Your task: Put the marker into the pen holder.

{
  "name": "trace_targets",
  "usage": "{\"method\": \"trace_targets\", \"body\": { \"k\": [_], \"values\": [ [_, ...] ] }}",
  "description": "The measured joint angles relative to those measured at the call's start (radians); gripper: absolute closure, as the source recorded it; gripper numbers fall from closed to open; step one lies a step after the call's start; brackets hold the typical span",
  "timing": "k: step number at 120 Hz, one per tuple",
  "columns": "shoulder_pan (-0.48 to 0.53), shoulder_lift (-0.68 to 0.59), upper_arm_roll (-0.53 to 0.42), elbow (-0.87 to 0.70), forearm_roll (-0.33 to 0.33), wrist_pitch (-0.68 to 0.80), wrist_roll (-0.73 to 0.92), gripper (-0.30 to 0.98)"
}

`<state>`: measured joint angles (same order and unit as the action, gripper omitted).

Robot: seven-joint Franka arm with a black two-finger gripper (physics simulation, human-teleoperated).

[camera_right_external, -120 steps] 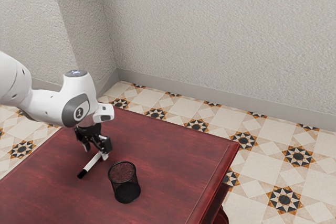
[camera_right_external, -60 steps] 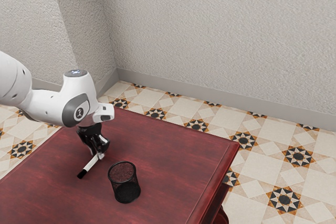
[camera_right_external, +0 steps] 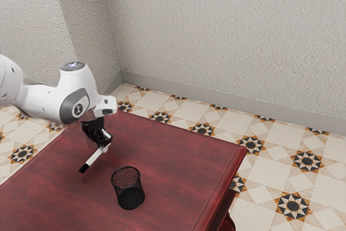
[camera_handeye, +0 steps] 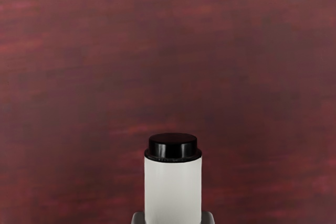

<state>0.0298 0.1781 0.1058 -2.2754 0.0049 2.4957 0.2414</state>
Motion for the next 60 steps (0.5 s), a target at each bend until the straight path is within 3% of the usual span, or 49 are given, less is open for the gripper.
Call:
{"method": "trace_targets", "body": {
  "k": [12, 35, 46, 60],
  "values": [
    [0.004, -0.165, -0.032, -0.082, 0.001, 0.06, -0.005, 0.74],
    [0.002, -0.561, -0.176, -0.302, -0.024, 0.213, -0.013, 0.75],
    [0.0, -0.648, -0.249, -0.386, -0.057, 0.286, -0.013, 0.75],
    [0.0, -0.669, -0.35, -0.43, -0.106, 0.381, -0.01, 0.76]
  ]
}}
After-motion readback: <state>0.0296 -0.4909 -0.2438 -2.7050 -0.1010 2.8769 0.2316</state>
